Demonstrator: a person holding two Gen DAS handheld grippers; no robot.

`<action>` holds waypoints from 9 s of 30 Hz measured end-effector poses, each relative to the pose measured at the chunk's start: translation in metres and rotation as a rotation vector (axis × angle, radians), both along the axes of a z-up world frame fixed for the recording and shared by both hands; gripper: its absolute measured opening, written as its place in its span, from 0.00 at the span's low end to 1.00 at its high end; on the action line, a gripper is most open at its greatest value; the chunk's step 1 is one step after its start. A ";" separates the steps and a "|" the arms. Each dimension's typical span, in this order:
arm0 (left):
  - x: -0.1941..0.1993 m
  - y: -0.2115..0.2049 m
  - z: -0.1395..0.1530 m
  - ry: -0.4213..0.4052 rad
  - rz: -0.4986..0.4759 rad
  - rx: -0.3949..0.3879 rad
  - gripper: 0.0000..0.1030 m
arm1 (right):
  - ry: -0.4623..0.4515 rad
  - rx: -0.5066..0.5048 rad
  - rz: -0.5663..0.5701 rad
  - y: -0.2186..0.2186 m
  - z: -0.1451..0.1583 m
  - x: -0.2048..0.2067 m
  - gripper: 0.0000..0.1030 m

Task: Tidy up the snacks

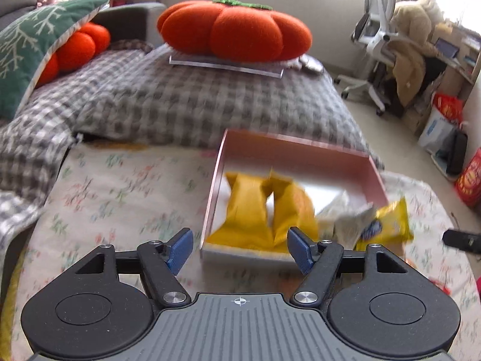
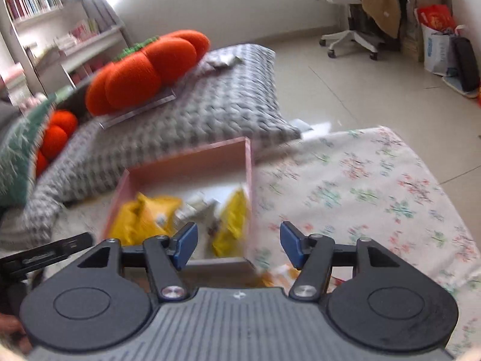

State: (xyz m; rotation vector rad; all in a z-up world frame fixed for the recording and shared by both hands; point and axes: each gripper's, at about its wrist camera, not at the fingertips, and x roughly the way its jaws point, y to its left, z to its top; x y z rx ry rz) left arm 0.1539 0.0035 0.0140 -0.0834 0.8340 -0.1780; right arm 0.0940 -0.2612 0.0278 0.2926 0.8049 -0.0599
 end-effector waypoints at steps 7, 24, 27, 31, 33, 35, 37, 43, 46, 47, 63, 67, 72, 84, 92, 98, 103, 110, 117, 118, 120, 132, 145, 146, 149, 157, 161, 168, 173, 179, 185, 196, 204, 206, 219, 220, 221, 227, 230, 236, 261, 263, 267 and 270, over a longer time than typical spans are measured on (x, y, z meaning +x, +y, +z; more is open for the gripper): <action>-0.032 -0.010 -0.005 0.007 -0.074 0.064 0.72 | 0.041 -0.024 0.053 0.001 0.002 -0.022 0.59; -0.113 -0.036 -0.045 0.199 -0.138 -0.049 0.72 | 0.159 -0.079 0.191 0.027 -0.014 -0.069 0.63; -0.122 -0.051 -0.052 0.202 -0.157 -0.015 0.72 | 0.176 -0.096 0.212 0.031 -0.019 -0.075 0.64; -0.121 -0.056 -0.061 0.204 -0.140 0.045 0.72 | 0.193 -0.128 0.235 0.037 -0.024 -0.082 0.64; -0.119 -0.053 -0.066 0.215 -0.125 0.052 0.72 | 0.201 -0.138 0.244 0.039 -0.026 -0.082 0.64; -0.118 -0.051 -0.071 0.225 -0.117 0.060 0.72 | 0.208 -0.153 0.255 0.042 -0.029 -0.083 0.64; -0.117 -0.050 -0.074 0.225 -0.119 0.067 0.69 | 0.216 -0.162 0.262 0.044 -0.032 -0.082 0.64; -0.110 -0.038 -0.068 0.244 -0.086 -0.013 0.31 | 0.235 -0.179 0.276 0.047 -0.037 -0.082 0.64; -0.107 -0.029 -0.062 0.229 -0.069 -0.045 0.23 | 0.256 -0.180 0.290 0.049 -0.042 -0.082 0.61; -0.106 -0.028 -0.060 0.221 -0.065 -0.047 0.21 | 0.263 -0.181 0.299 0.051 -0.043 -0.082 0.60; -0.100 -0.008 -0.048 0.220 -0.066 -0.142 0.17 | 0.370 -0.248 0.357 0.066 -0.070 -0.082 0.34; -0.101 -0.016 -0.055 0.237 -0.104 -0.133 0.22 | 0.359 -0.244 0.365 0.069 -0.068 -0.083 0.28; -0.102 -0.024 -0.067 0.268 -0.117 -0.100 0.24 | 0.344 -0.247 0.365 0.069 -0.066 -0.083 0.28; -0.103 -0.004 -0.024 0.092 -0.095 -0.141 0.16 | 0.228 -0.177 0.274 0.048 -0.041 -0.077 0.28; -0.090 0.007 -0.003 -0.053 -0.002 -0.016 0.16 | 0.152 -0.197 0.181 0.036 -0.031 -0.070 0.28; -0.079 0.009 0.000 -0.022 -0.019 -0.101 0.16 | 0.074 -0.207 0.221 0.045 -0.018 -0.067 0.28; -0.070 0.007 0.005 -0.038 -0.035 -0.122 0.16 | 0.085 -0.182 0.193 0.041 -0.019 -0.053 0.28; -0.040 -0.001 0.009 -0.029 -0.074 -0.165 0.16 | 0.065 -0.082 0.192 0.038 -0.012 -0.039 0.28; 0.004 -0.018 0.000 0.021 -0.112 -0.237 0.16 | 0.100 0.094 0.176 0.030 -0.021 0.000 0.28; 0.010 -0.020 0.000 0.027 -0.115 -0.259 0.16 | 0.101 0.141 0.167 0.028 -0.021 0.005 0.28; 0.022 -0.024 0.000 0.034 -0.119 -0.300 0.16 | 0.101 0.236 0.151 0.021 -0.024 0.015 0.28; 0.072 -0.076 -0.031 0.060 -0.147 -0.216 0.17 | 0.085 0.320 0.050 0.013 -0.037 0.066 0.28; 0.082 -0.081 -0.043 0.035 -0.116 -0.164 0.19 | -0.026 0.219 -0.021 0.016 -0.048 0.077 0.31; 0.080 -0.078 -0.037 0.019 -0.109 -0.170 0.20 | -0.033 0.218 -0.024 0.015 -0.045 0.077 0.35; 0.074 -0.070 -0.017 -0.030 -0.124 -0.200 0.43 | -0.107 0.197 -0.032 0.011 -0.022 0.070 0.48; 0.053 -0.034 0.010 -0.074 -0.004 -0.148 0.55 | -0.068 0.074 -0.014 0.006 -0.003 0.052 0.58; 0.034 -0.030 0.012 -0.072 0.028 -0.016 0.59 | -0.032 0.056 -0.023 0.000 0.002 0.042 0.58; -0.004 -0.026 0.012 -0.034 -0.027 0.033 0.62 | 0.028 -0.042 0.023 0.005 0.001 0.010 0.63; -0.029 -0.010 0.009 0.010 -0.029 0.005 0.64 | 0.060 -0.045 0.025 0.001 -0.001 -0.010 0.63; -0.052 0.020 -0.010 0.084 0.016 -0.002 0.65 | 0.102 0.013 0.064 0.019 -0.005 -0.031 0.63; -0.074 0.046 -0.043 0.191 0.023 -0.006 0.65 | 0.113 -0.038 0.189 0.062 -0.009 -0.035 0.64; -0.081 0.033 -0.070 0.225 -0.069 0.037 0.74 | 0.175 -0.035 0.252 0.094 -0.027 -0.033 0.64; -0.075 0.028 -0.070 0.187 -0.084 0.084 0.48 | 0.198 0.039 0.208 0.085 -0.038 -0.026 0.62; -0.075 0.029 -0.070 0.182 -0.077 0.086 0.47 | 0.193 0.079 0.215 0.085 -0.039 -0.027 0.62; -0.067 0.044 -0.067 0.192 -0.003 0.029 0.17 | 0.176 0.082 0.247 0.107 -0.054 -0.016 0.62; -0.066 0.045 -0.067 0.195 -0.001 0.022 0.17 | 0.173 0.084 0.243 0.107 -0.055 -0.015 0.62; -0.065 0.046 -0.067 0.196 0.003 0.015 0.17 | 0.170 0.082 0.239 0.107 -0.056 -0.014 0.62; -0.062 0.054 -0.067 0.201 0.040 -0.048 0.20 | 0.166 0.055 0.209 0.112 -0.065 -0.009 0.51; -0.058 0.064 -0.065 0.197 0.073 -0.094 0.25 | 0.173 0.061 0.199 0.110 -0.066 -0.008 0.44; -0.052 0.077 -0.069 0.224 0.140 -0.169 0.44 | 0.183 0.021 0.212 0.114 -0.064 -0.009 0.23; -0.035 0.048 -0.065 0.096 0.094 -0.003 0.43 | 0.130 0.057 0.211 0.108 -0.042 -0.011 0.16; -0.036 0.049 -0.058 0.086 0.097 -0.027 0.43 | 0.121 0.069 0.205 0.104 -0.039 -0.011 0.16; -0.037 0.055 -0.040 0.043 0.111 -0.059 0.43 | 0.092 0.099 0.167 0.086 -0.029 -0.011 0.16; -0.036 0.054 -0.031 0.000 0.118 -0.040 0.43 | 0.068 0.119 0.117 0.068 -0.022 -0.011 0.16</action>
